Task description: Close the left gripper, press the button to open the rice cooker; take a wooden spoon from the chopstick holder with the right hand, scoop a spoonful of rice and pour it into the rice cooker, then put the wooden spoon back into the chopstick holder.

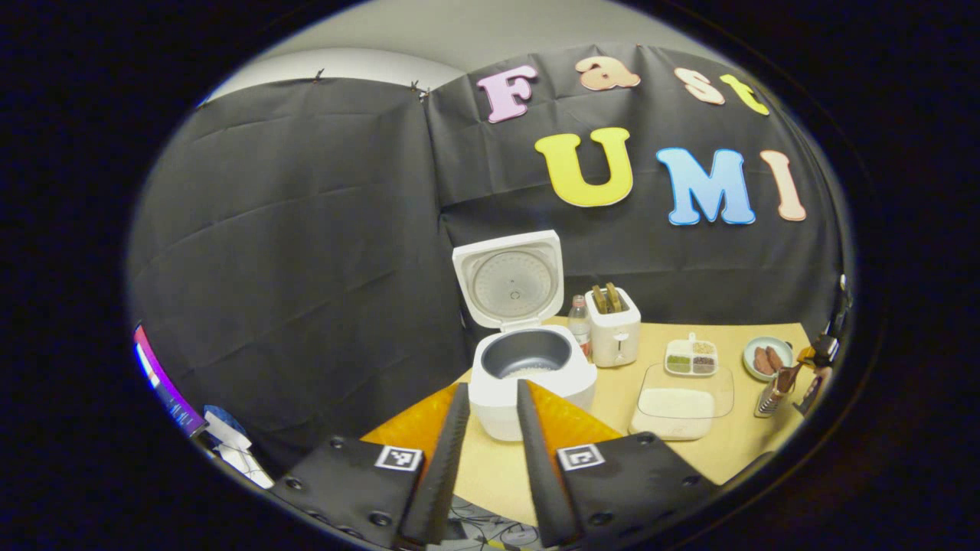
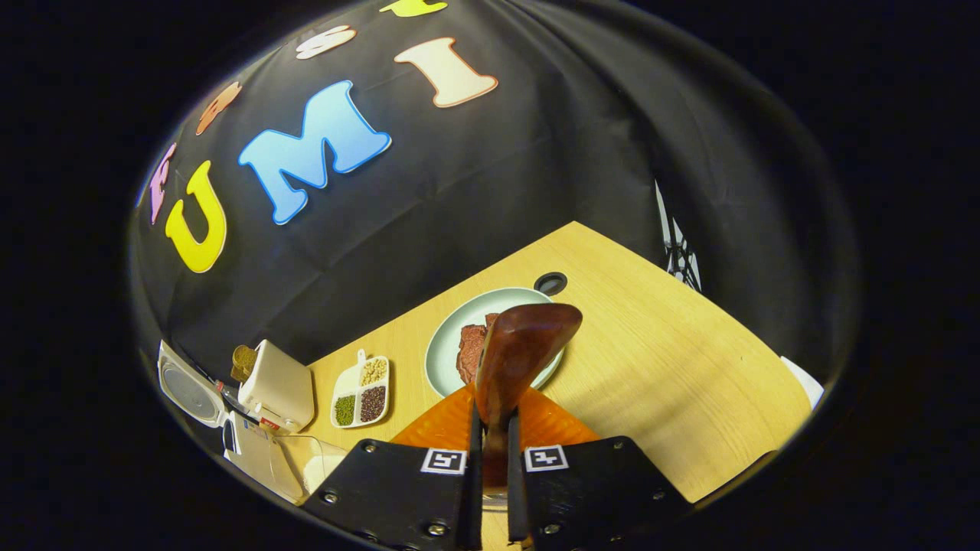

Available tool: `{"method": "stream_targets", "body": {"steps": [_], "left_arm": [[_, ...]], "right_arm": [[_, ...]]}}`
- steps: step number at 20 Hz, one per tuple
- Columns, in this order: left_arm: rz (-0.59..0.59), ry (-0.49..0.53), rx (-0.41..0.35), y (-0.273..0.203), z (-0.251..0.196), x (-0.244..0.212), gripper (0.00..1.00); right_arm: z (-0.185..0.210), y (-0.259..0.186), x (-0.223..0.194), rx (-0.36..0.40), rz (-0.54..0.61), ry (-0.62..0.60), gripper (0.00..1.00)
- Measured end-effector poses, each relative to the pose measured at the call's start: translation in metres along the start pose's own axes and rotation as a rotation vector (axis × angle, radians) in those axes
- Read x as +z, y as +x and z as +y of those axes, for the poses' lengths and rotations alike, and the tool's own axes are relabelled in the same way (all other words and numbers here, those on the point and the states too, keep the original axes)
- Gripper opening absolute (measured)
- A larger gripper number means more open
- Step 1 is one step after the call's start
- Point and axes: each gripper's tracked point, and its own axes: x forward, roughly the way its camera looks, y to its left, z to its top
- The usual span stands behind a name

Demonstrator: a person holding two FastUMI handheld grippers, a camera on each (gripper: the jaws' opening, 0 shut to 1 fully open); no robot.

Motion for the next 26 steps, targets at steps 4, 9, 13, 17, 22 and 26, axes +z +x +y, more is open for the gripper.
{"method": "stream_targets", "body": {"steps": [4, 9, 13, 17, 22, 26], "left_arm": [[-0.055, -0.025, -0.050, -0.008, 0.015, 0.006, 0.87], [-0.134, -0.098, -0.146, -0.028, 0.045, 0.022, 0.83], [-0.184, -0.143, -0.200, -0.039, 0.076, 0.028, 0.90], [-0.198, -0.144, -0.146, -0.039, 0.114, 0.041, 0.89], [-0.130, -0.150, -0.054, -0.014, 0.132, 0.027, 0.89], [-0.061, -0.165, 0.009, 0.009, 0.129, 0.016, 0.84]], "right_arm": [[0.048, -0.058, 0.040, 0.081, -0.058, -0.045, 0.13], [0.151, -0.125, 0.036, 0.230, -0.063, -0.117, 0.13], [0.223, -0.144, -0.008, 0.281, -0.047, -0.223, 0.13], [0.268, -0.122, -0.062, 0.306, 0.024, -0.346, 0.13], [0.264, -0.062, -0.121, 0.240, 0.109, -0.468, 0.13], [0.253, -0.032, -0.151, 0.233, 0.136, -0.597, 0.13]]}}
